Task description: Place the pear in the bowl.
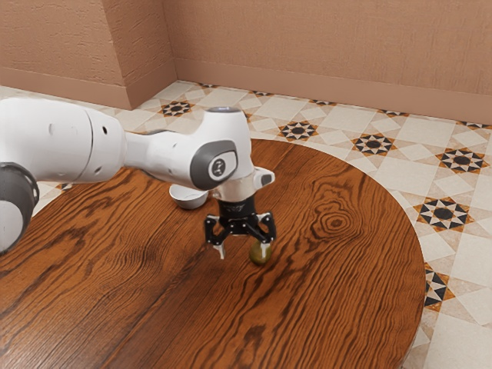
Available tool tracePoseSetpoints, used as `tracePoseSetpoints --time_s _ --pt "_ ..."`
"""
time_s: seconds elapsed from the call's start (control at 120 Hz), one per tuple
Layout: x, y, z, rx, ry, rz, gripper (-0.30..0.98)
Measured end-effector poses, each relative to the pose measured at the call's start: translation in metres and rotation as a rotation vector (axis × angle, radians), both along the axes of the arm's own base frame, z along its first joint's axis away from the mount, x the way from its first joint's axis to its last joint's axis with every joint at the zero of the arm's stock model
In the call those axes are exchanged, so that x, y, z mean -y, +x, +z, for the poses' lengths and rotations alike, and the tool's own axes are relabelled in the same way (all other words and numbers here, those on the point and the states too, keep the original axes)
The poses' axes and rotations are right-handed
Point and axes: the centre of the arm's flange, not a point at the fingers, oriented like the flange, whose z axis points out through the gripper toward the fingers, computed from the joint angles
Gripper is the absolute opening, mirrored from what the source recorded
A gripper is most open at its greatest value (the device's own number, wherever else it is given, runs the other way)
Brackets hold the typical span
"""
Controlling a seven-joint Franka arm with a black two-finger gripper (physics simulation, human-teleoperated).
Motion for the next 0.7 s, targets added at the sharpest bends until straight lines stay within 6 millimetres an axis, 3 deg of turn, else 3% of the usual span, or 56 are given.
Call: tracePoseSetpoints --time_s 0.158,0.242,0.4,0.7 --pt "-0.012 0.030 -0.014 0.035 0.047 0.118 0.69" --pt "-0.012 0.034 -0.028 0.036 0.060 0.155 0.69" --pt "-0.012 0.044 -0.030 0.064 0.065 0.204 0.69" --pt "-0.008 0.049 -0.057 0.067 0.092 0.236 0.69"
